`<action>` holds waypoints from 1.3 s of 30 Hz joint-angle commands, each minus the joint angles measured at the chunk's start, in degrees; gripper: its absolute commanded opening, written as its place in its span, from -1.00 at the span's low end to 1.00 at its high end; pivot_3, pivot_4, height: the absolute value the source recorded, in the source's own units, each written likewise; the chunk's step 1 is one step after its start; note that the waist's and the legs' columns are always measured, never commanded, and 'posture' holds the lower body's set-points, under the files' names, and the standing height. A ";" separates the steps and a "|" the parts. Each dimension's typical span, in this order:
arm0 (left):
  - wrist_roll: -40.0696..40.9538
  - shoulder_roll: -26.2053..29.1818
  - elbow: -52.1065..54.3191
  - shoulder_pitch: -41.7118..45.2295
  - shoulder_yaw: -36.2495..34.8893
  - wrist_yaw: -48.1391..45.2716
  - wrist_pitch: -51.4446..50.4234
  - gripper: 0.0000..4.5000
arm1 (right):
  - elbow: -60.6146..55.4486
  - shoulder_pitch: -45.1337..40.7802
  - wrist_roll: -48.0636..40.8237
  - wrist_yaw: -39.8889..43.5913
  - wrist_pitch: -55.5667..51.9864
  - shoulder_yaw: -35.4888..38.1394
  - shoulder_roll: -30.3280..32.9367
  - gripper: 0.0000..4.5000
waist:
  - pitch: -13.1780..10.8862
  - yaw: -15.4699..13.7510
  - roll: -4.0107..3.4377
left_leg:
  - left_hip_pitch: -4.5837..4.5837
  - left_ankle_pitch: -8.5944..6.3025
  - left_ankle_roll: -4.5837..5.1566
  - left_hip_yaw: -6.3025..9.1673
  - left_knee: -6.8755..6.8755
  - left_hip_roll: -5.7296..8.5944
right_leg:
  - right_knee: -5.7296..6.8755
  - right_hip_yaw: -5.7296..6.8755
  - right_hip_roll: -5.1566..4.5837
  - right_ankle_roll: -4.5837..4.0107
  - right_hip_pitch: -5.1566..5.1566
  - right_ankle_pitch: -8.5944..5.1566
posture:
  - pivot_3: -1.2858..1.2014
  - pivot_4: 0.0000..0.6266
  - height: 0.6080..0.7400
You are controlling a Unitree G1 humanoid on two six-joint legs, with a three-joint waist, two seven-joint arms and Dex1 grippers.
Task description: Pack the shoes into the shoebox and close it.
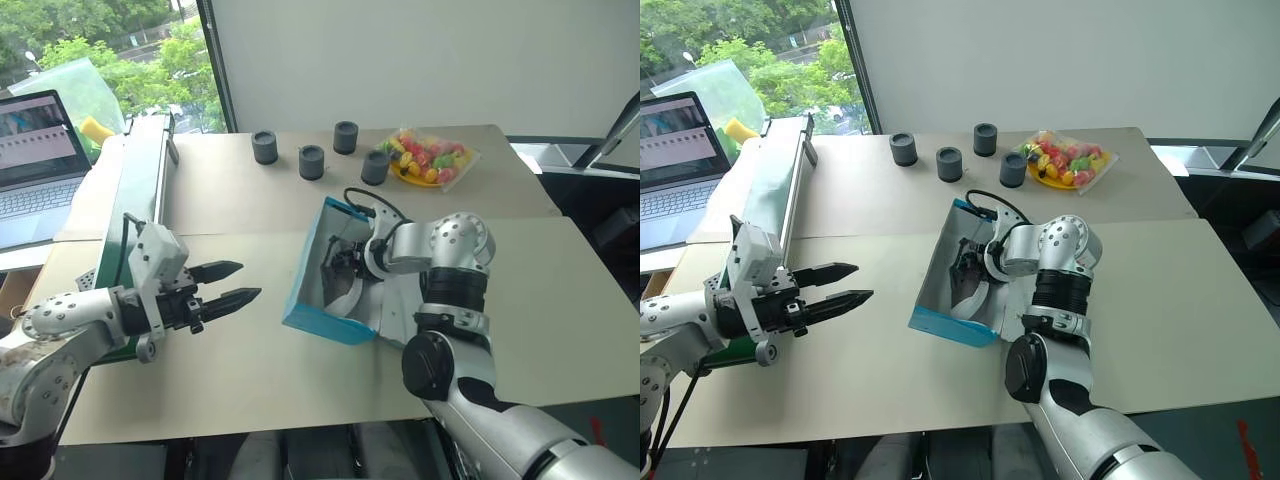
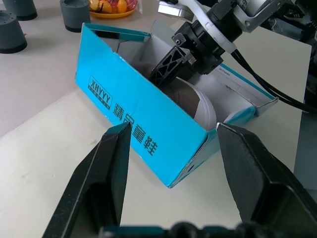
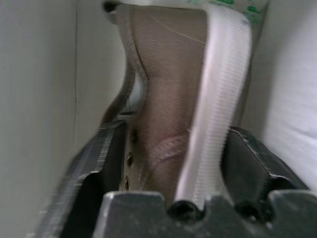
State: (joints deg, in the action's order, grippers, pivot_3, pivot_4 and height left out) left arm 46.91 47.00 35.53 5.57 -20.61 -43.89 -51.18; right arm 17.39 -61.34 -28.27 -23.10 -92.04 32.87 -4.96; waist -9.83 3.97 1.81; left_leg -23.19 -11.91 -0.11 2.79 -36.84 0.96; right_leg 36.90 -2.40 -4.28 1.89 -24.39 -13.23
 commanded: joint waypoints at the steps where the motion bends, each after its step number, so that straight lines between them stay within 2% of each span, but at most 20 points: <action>1: 0.67 1.16 1.46 0.03 -1.47 0.22 1.52 0.30 | -2.25 -4.17 0.91 3.21 1.18 -1.79 1.75 0.82 | 0.00 0.01 0.00 | 0.00 0.00 0.00 0.00 0.00 0.00 | 0.00 0.00 0.01 0.00 0.00 0.00 | 0.03 -0.52 1.00; 7: -1.47 1.15 0.34 -0.21 -1.42 1.84 3.12 0.30 | -2.76 -7.56 2.33 9.82 6.29 -8.38 5.84 0.82 | 0.00 -0.02 -0.01 | -0.02 0.00 0.00 0.00 0.01 0.01 | -0.07 0.02 -0.01 0.01 0.01 -0.01 | 0.03 -0.52 1.00; 9: -4.97 -0.39 -0.99 0.48 -1.63 6.09 4.95 0.30 | -4.64 -7.54 2.41 15.07 9.88 -14.41 8.55 0.82 | -0.01 -0.03 -0.01 | -0.01 0.00 0.00 0.00 0.01 0.01 | -0.07 0.02 -0.01 0.01 0.01 -0.01 | 0.03 -0.52 1.00; 11: -8.08 -2.47 -2.16 1.30 -2.09 11.49 5.78 0.30 | -7.85 -5.96 1.89 23.05 14.61 -21.99 11.41 0.82 | -0.01 -0.03 -0.02 | -0.01 0.00 0.00 0.00 0.01 0.01 | -0.06 0.02 -0.01 0.01 0.00 -0.01 | 0.03 -0.52 1.00; 14: -18.24 -8.40 -4.91 3.40 -3.52 27.78 6.69 0.30 | -21.12 1.24 3.44 43.96 30.83 -39.47 20.75 0.82 | -0.01 -0.02 -0.01 | 0.00 -0.01 0.00 0.01 0.02 0.00 | -0.08 0.02 0.00 0.02 0.00 -0.01 | 0.03 -0.52 1.00; 17: -25.60 -15.01 -4.13 3.53 -5.66 40.67 6.38 0.30 | -33.04 10.31 -0.62 60.40 41.29 -44.60 26.03 0.82 | 0.00 -0.51 0.02 | -0.03 -0.02 0.01 0.08 0.05 0.03 | -0.15 0.07 -0.06 0.10 0.04 -0.05 | 0.03 -0.52 1.00; 18: -27.14 -18.50 -3.87 3.84 -7.06 45.48 5.95 0.30 | -35.44 13.78 -0.39 64.65 45.63 -46.54 27.67 0.82 | 0.00 -0.69 0.03 | -0.07 -0.03 0.01 0.12 0.05 0.04 | -0.15 0.07 -0.08 0.11 0.02 -0.05 | 0.03 -0.52 1.00; 19: -29.95 -19.61 -3.98 3.29 -6.89 48.36 6.20 0.30 | -35.88 16.53 0.66 67.34 49.09 -48.51 28.55 0.82 | 0.02 -1.05 0.06 | -0.08 -0.05 0.02 0.18 0.05 0.04 | -0.18 0.08 -0.09 0.12 0.03 -0.05 | 0.03 -0.52 1.00; 24: -34.15 -22.68 -4.90 3.37 -6.92 52.07 6.42 0.30 | -31.57 21.75 6.75 70.09 59.56 -53.27 27.70 0.82 | 0.03 -1.50 0.17 | 0.07 -0.05 -0.07 0.33 -0.10 0.04 | 0.03 -0.04 -0.12 0.10 0.04 0.05 | 0.03 -0.52 1.00; 27: -34.94 -22.60 -6.10 2.15 -6.74 50.98 6.33 0.30 | -27.67 22.41 9.56 68.40 63.19 -54.10 24.98 0.82 | 0.05 -1.57 0.21 | 0.34 -0.01 -0.07 0.31 -0.10 0.04 | 0.02 -0.02 -0.09 0.05 0.28 0.08 | 0.03 -0.52 1.00; 28: -34.78 -22.98 -6.52 1.74 -7.23 50.67 6.72 0.41 | -26.68 22.55 10.23 67.92 64.00 -54.19 24.13 0.97 | 0.05 -1.53 0.21 | 0.39 0.00 -0.07 0.29 -0.10 0.03 | 0.03 -0.02 -0.07 0.05 0.29 0.08 | 0.03 -0.52 1.00; 29: -34.66 -23.26 -6.84 1.53 -7.67 50.49 7.07 0.51 | -26.04 22.64 10.74 67.74 64.57 -54.22 23.53 1.00 | 0.05 -1.53 0.21 | 0.43 0.00 -0.07 0.26 -0.10 0.02 | 0.07 -0.04 -0.06 0.03 0.29 0.08 | 0.03 -0.52 1.00; 30: -34.36 -23.47 -7.12 1.38 -8.04 50.12 7.33 0.57 | -25.43 22.72 11.38 67.47 65.08 -54.19 22.92 1.00 | 0.05 -1.55 0.21 | 0.40 0.00 -0.07 0.28 -0.09 0.02 | 0.08 -0.04 -0.06 0.03 0.25 0.08 | 0.03 -0.52 1.00; 32: -34.24 -23.62 -7.82 0.94 -8.36 49.35 8.41 0.90 | -24.22 22.73 13.04 66.22 66.28 -54.14 21.70 1.00 | 0.05 -1.62 0.21 | 0.32 0.00 -0.07 0.31 -0.08 0.03 | 0.07 -0.04 -0.08 0.03 0.18 0.08 | 0.03 -0.52 1.00; 33: -34.23 -23.68 -8.12 0.74 -8.49 49.02 8.72 0.97 | -23.92 22.78 13.65 65.85 66.70 -54.13 21.24 1.00 | 0.06 -1.64 0.22 | 0.28 0.00 -0.08 0.33 -0.08 0.03 | 0.06 -0.04 -0.09 0.03 0.15 0.08 | 0.03 -0.52 1.00; 39: -35.61 -23.46 -9.84 0.69 -8.25 49.22 8.55 0.97 | -22.41 23.29 16.36 63.64 67.97 -53.52 19.26 1.00 | 0.06 -1.69 0.21 | 0.26 -0.01 -0.09 0.40 -0.05 0.03 | 0.03 -0.04 -0.11 0.03 0.13 0.08 | 0.03 -0.52 1.00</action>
State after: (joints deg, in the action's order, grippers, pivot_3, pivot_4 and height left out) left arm 12.60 23.00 25.45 6.12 -27.97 5.21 -43.55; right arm -4.33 -38.15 -12.66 41.17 -25.94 -21.85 14.63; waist -9.77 2.28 2.02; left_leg -22.91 -11.92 -0.20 3.18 -36.89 1.00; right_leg 36.94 -2.44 -4.40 1.92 -24.24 -13.15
